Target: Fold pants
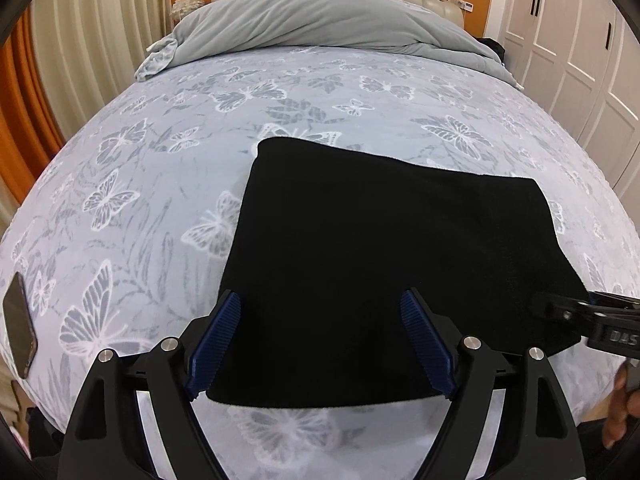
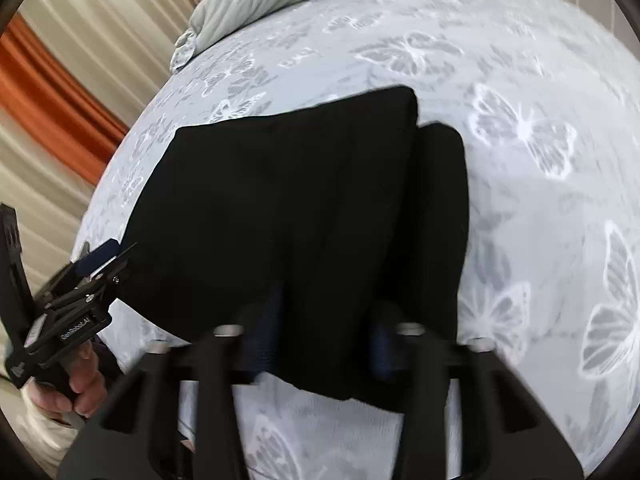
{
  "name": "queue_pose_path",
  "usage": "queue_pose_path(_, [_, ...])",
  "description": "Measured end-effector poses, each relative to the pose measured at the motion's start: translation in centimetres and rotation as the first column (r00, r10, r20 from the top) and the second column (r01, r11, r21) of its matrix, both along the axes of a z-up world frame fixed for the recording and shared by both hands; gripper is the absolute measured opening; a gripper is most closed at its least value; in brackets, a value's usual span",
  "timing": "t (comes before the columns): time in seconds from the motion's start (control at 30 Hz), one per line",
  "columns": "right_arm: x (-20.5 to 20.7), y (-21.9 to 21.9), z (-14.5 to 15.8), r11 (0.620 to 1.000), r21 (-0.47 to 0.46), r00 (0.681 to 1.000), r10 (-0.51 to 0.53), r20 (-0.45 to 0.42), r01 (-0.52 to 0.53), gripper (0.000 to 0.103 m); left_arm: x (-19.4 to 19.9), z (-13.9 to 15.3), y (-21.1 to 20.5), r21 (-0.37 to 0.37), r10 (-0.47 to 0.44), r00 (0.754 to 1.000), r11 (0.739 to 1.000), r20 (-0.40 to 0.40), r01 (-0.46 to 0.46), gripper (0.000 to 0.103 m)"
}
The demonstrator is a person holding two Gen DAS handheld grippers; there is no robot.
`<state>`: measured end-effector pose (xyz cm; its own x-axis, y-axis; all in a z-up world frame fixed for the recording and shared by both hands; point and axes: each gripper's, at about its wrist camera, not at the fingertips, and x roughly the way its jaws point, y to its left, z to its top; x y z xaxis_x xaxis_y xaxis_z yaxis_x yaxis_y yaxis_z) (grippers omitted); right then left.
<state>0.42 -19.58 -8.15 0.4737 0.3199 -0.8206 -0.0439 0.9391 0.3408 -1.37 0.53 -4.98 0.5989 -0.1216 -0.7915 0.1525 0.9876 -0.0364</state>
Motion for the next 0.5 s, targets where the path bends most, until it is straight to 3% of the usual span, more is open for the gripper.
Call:
queue_pose_path(0.1, [-1.7, 0.4, 3.7, 1.000, -0.014, 0.993, 0.026, 0.114, -0.025, 0.016, -0.5, 0.2, 0.0, -0.007, -0.012, 1.000, 1.000, 0.004, 0.012, 0.080])
queue_pose_path(0.17, [-2.5, -0.2, 4.5, 1.000, -0.019, 0.990, 0.025, 0.140, -0.022, 0.017, -0.6, 0.4, 0.2, -0.023, -0.012, 1.000, 1.000, 0.006, 0.012, 0.081])
queue_pose_path(0.2, [-2.3, -0.5, 3.9, 0.999, -0.033, 0.992, 0.010, 0.123, -0.005, 0.019, -0.6, 0.4, 0.3, -0.031, -0.011, 1.000, 0.999, 0.005, 0.011, 0.083])
queue_pose_path(0.27, [-1.2, -0.9, 0.7, 0.997, -0.078, 1.000, -0.008, -0.003, 0.008, 0.031, -0.5, 0.0, 0.1, -0.022, -0.012, 1.000, 1.000, -0.004, 0.012, 0.084])
queue_pose_path(0.33, [-0.8, -1.7, -0.1, 0.999, -0.004, 0.999, -0.037, -0.013, 0.037, 0.033, -0.2, -0.6, -0.3, 0.020, -0.009, 1.000, 1.000, -0.012, 0.009, 0.084])
queue_pose_path(0.4, [-1.1, -2.2, 1.5, 0.999, 0.004, 0.999, -0.045, 0.024, 0.044, 0.047, -0.2, -0.6, -0.4, 0.033, -0.003, 1.000, 0.999, -0.006, 0.003, 0.084])
queue_pose_path(0.43, [-1.6, -2.7, 2.4, 0.998, -0.015, 0.996, -0.068, 0.064, 0.069, 0.071, -0.2, -0.5, -0.1, 0.022, -0.002, 1.000, 1.000, -0.006, 0.002, 0.084])
queue_pose_path(0.47, [-1.8, -3.1, 2.9, 0.995, -0.033, 0.992, -0.093, 0.084, 0.096, 0.085, -0.1, -0.4, 0.2, 0.002, 0.007, 1.000, 1.000, -0.012, -0.007, 0.084])
queue_pose_path(0.5, [-1.9, -3.8, 3.1, 0.991, -0.041, 0.989, -0.121, 0.089, 0.125, 0.085, 0.1, -0.4, 0.7, -0.019, 0.017, 1.000, 1.000, -0.024, -0.017, 0.085])
